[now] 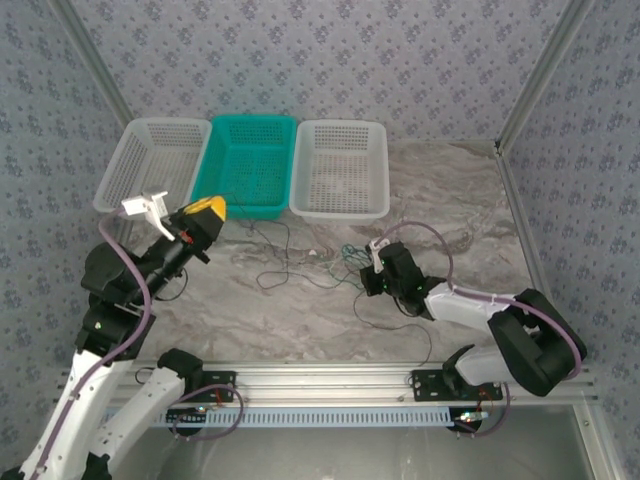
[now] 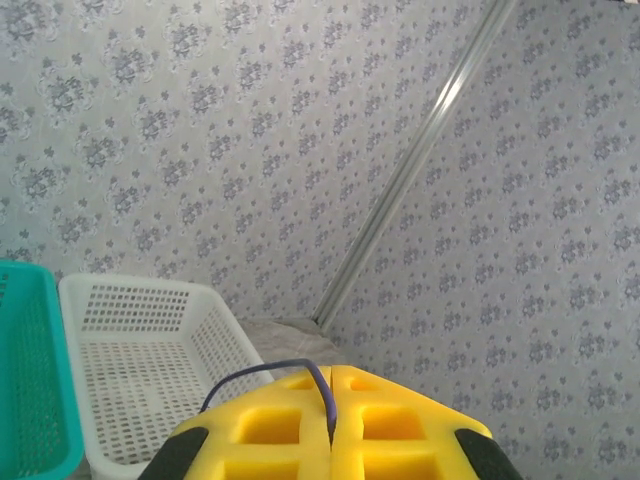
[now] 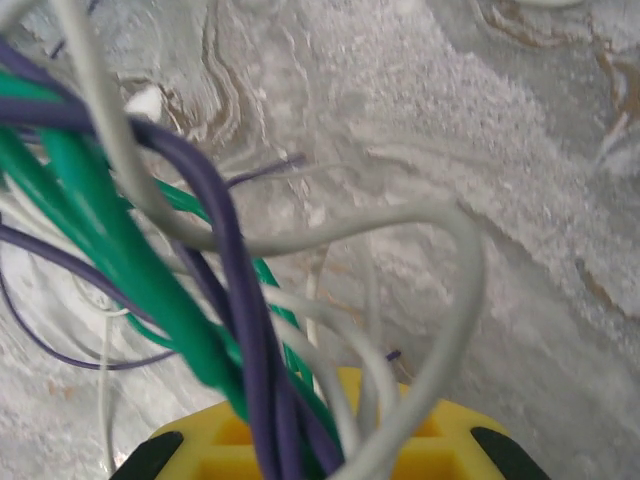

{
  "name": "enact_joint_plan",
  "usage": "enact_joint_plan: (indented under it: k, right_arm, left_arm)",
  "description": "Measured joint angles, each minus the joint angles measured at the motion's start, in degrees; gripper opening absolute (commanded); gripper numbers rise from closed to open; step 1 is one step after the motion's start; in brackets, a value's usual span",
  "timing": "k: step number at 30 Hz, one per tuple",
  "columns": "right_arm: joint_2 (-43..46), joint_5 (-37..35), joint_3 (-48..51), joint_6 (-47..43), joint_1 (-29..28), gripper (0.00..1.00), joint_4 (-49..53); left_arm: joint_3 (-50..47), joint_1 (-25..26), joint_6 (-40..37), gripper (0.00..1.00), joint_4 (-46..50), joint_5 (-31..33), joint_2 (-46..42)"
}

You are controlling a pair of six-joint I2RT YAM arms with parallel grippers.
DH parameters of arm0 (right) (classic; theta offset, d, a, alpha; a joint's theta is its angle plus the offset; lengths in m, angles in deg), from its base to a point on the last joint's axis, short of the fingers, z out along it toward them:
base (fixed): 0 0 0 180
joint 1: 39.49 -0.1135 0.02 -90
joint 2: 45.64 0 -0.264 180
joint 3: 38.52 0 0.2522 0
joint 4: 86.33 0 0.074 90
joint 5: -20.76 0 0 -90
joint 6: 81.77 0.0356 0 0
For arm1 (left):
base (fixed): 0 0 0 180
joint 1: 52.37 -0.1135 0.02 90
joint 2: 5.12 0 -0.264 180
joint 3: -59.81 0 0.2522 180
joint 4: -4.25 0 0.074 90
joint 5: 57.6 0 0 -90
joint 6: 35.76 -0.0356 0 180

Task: Untangle the cables

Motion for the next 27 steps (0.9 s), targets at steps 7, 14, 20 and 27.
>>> enact_joint_plan:
  k: [7, 14, 20, 27]
  right_arm:
    - [5.5, -0.5, 0.0, 0.0, 0.0, 0.11, 4.1]
    - [11.9, -9.2, 1.0, 7.2, 4.0, 0.09, 12.2]
    - [16.0, -11.9, 1.8, 10.1, 5.7, 0.08, 16.7]
    - [18.3, -11.4, 1.8, 11.3, 6.4, 0.09, 19.8]
  left_arm:
    - [-0.8, -0.3, 1.1, 0.00, 0.2, -2.9, 3.7]
    - [7.0, -0.3, -0.5, 0.00, 1.9, -4.0, 10.2]
    - [22.5, -0.3, -2.7, 0.00, -2.0, -4.2, 21.7]
    - [41.2, -0.3, -3.3, 0.00, -11.1, -7.0, 43.0]
